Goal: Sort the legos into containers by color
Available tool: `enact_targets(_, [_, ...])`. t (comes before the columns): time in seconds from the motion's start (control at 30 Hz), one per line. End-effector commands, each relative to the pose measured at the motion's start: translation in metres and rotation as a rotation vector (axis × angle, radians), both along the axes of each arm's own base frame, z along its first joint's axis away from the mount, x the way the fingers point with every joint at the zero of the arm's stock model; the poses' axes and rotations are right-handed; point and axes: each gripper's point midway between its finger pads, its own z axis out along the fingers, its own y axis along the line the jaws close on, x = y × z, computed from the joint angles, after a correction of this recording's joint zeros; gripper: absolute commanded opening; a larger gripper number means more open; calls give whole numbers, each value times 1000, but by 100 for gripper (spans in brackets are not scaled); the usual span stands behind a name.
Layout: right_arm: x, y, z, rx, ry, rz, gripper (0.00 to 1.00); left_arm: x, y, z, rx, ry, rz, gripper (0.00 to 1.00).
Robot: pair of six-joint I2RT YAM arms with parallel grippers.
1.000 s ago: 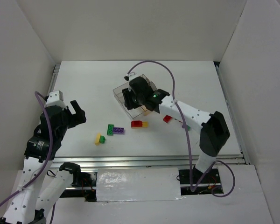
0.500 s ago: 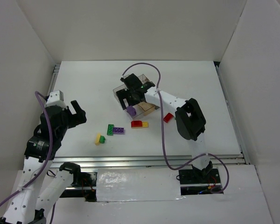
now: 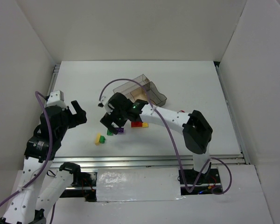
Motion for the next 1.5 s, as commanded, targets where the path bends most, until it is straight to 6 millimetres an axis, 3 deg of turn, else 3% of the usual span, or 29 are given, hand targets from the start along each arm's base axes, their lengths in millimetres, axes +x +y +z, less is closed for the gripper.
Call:
enact_targets(0.0, [-4, 1, -23, -47, -8, 143, 96, 6, -2, 14, -3, -55, -14, 100])
enact_targets(0.23, [6, 3, -68, -149, 7, 166, 96, 6, -2, 14, -5, -59, -19, 99])
enact_targets(0.4, [9, 4, -87, -189, 17, 188, 94, 6, -3, 15, -5, -58, -25, 100])
enact_targets(0.5, [8, 4, -93, -198, 27, 192, 85, 6, -3, 14, -6, -57, -25, 99])
enact_targets(0.53, [6, 2, -97, -200, 36, 194, 72, 6, -3, 14, -6, -57, -25, 100])
enact_targets(0.77, [2, -6, -84, -166, -5, 174, 37, 6, -4, 15, -7, -60, -31, 100])
enact_targets(0.87, [1, -11, -59, -130, -36, 151, 26, 5, -4, 16, -9, -67, -29, 99])
enact_targets(0.97, [-2, -14, -42, -73, -63, 130, 24, 4, -4, 17, -9, -70, -31, 99])
enact_targets(1.17, [-6, -17, 20, 65, -131, 94, 22, 4, -4, 19, -10, -76, -31, 99])
enact_targets(1.3, [9, -22, 71, 171, -170, 27, 22, 4, -3, 18, -9, -76, -28, 100])
enact_targets(1.4, [24, -30, 99, 224, -167, -18, 22, 4, -4, 19, -11, -78, -28, 100])
enact_targets(1.47, [38, -45, 106, 225, -152, -48, 22, 4, -4, 17, -9, -72, -30, 100])
